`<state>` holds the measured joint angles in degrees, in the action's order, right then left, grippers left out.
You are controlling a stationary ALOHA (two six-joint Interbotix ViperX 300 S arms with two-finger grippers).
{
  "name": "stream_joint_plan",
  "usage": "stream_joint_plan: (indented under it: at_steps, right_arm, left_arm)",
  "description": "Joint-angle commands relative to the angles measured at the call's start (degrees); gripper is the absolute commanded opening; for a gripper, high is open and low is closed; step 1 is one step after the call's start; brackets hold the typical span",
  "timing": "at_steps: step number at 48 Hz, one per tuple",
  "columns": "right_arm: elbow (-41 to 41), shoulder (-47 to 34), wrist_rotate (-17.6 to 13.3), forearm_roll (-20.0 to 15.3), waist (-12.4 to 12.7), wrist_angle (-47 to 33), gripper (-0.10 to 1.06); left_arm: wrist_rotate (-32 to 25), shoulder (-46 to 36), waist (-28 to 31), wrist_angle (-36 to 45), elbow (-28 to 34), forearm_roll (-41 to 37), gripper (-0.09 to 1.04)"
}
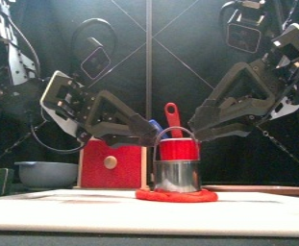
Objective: Get the cutter from the drawer then cut the dough then place the extra dough in the bowl
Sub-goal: Cut the dough
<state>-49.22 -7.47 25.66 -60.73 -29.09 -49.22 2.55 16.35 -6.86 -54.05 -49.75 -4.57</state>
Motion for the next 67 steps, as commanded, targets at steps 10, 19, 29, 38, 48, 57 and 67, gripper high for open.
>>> stream_joint_plan:
  at_steps: [10,19,29,38,48,57,67]
  right_arm:
    - [1.41,-0.09,-0.18,0.26,0.62,0.18,0.89]
    - [1.49,-0.44,-0.53,0.26,0.70,0.18,0.88]
    - [1.49,-0.53,-0.26,0.26,0.88,0.18,0.79]
    - [1.67,-0.97,-0.53,0.26,1.05,1.14,0.74]
    - [1.85,-1.41,-0.62,0.26,1.49,1.41,0.73]
    - [1.85,-1.41,-0.62,0.26,1.67,1.58,0.72]
    - [1.93,-1.67,-0.62,0.26,1.85,2.20,0.72]
  left_arm:
    - [0.18,0.35,-0.09,-0.26,2.11,0.09,0.78]
    - [0.18,0.44,-0.18,0.88,2.29,0.18,0.77]
    - [0.18,0.53,-0.18,1.85,2.55,0.18,0.77]
    - [0.18,0.88,-0.18,1.85,2.72,0.18,0.77]
    - [0.35,1.05,-0.26,2.02,3.25,0.18,0.77]
    - [0.35,1.41,-0.35,2.20,3.25,0.26,0.76]
    - [0.35,1.58,-0.35,2.55,3.34,0.18,0.73]
